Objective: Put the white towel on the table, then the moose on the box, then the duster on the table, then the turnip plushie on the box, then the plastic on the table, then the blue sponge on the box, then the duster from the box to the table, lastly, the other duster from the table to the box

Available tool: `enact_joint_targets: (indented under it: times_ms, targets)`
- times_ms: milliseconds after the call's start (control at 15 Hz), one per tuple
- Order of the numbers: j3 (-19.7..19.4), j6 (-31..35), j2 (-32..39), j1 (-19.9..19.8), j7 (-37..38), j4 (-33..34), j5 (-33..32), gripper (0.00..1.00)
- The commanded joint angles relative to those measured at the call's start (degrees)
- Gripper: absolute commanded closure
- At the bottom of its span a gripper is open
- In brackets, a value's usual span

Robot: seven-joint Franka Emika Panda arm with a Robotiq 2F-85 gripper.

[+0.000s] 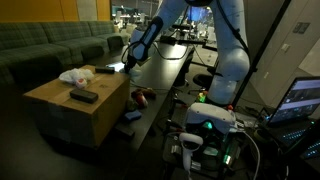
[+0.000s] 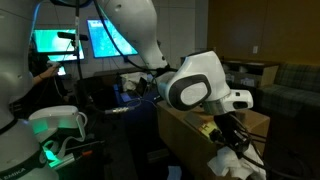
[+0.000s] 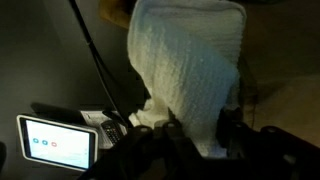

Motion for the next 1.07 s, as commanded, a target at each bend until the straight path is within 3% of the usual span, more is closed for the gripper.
enact_joint_targets:
  times_ms: [0,267,600,1000]
  targets:
    - [1.44,0.88,2.37,-2.28,-1.17,3.06,1.93,0.29]
    - [1.88,1.24,2.66,-4.93,-1.66,2.53,2.95,0.01]
    - [1.61,1.83,3.97,-8.74,-2.03,1.39,3.96,0.00]
    - [4.39,1.39,9.09,-15.28,-4.68,3.06,5.59,0.00]
